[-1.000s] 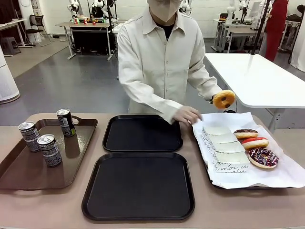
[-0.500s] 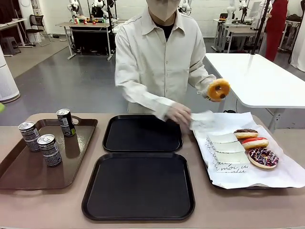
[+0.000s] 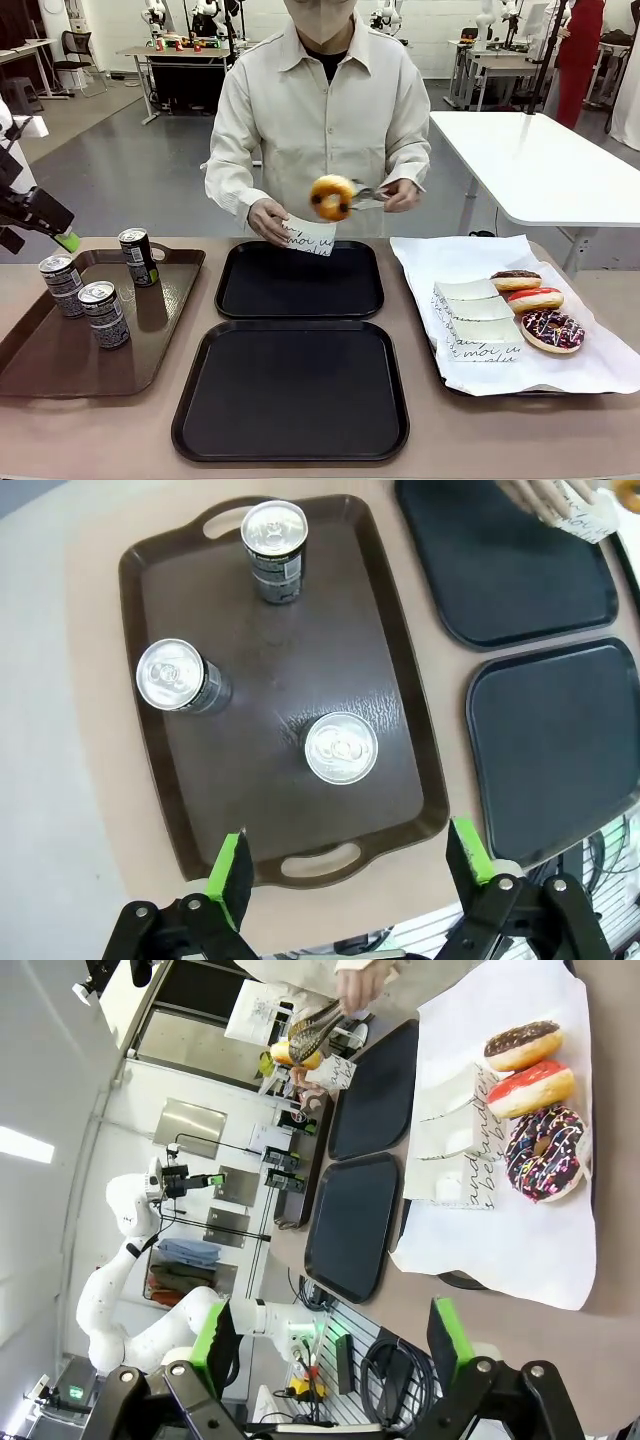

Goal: Set up donuts and drinks on trays.
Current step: Pick up one Pepsi coke and place it on the Flat Tray.

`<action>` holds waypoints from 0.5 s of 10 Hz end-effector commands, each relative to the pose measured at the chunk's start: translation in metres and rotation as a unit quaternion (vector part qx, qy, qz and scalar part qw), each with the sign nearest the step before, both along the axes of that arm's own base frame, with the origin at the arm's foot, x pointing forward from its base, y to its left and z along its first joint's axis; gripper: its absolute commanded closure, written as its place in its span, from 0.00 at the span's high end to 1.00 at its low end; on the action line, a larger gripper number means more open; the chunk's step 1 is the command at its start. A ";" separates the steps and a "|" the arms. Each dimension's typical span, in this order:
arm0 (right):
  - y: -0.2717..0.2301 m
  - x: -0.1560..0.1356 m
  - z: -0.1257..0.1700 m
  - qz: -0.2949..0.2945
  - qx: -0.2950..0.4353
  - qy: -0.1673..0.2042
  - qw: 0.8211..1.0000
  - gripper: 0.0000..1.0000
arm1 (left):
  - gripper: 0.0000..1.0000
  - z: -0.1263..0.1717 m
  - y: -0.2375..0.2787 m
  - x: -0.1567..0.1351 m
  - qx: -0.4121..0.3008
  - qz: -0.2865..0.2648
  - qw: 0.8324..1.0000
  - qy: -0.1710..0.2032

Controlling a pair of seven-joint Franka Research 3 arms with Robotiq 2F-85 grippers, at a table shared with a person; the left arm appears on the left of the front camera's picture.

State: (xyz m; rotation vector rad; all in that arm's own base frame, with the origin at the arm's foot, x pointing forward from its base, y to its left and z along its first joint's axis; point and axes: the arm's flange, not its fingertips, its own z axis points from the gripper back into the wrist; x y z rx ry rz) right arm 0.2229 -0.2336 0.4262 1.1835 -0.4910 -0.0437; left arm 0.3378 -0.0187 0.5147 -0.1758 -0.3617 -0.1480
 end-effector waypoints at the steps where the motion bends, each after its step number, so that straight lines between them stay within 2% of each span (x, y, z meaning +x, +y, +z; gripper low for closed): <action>1: -0.002 0.002 0.001 0.000 0.008 -0.015 1.000 1.00 | 1.00 0.006 0.002 -0.010 0.001 -0.007 1.000 0.004; 5: -0.002 0.002 0.001 0.000 0.008 -0.015 1.000 1.00 | 1.00 0.005 0.003 -0.005 -0.004 -0.009 1.000 -0.001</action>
